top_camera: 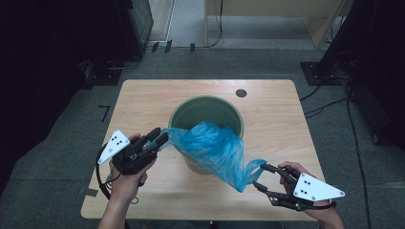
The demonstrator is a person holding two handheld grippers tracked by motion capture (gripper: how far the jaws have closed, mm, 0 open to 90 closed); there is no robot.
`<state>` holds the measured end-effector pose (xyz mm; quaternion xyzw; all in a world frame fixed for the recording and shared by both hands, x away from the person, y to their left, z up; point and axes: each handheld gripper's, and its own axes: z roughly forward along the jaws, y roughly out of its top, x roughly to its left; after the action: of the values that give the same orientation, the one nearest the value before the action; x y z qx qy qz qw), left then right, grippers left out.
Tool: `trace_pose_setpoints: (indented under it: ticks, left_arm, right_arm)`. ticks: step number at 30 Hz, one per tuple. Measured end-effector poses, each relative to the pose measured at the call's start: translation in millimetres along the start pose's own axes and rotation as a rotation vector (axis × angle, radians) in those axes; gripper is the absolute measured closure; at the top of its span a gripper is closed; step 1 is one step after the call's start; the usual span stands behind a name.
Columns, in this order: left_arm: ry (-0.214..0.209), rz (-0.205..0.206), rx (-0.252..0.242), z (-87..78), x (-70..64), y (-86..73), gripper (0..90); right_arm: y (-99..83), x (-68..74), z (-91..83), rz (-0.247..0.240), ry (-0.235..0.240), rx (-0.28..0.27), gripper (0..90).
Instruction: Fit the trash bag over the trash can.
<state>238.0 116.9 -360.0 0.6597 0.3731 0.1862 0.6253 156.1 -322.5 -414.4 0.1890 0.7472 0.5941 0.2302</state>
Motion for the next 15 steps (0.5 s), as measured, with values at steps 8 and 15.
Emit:
trace_pose_setpoints:
  ticks: [8, 15]
  left_arm:
    - [-0.024, 0.015, -0.018, -5.2, -6.5, 5.5, 74.6]
    - [-0.091, 0.035, -0.017, 0.4, -21.2, 11.5, 82.0]
  right_arm:
    - [9.9, 4.9, -17.4, -0.032, 0.150, 0.002, 46.9]
    - [40.4, 31.4, 6.2, 0.003, -0.010, -0.137, 22.2]
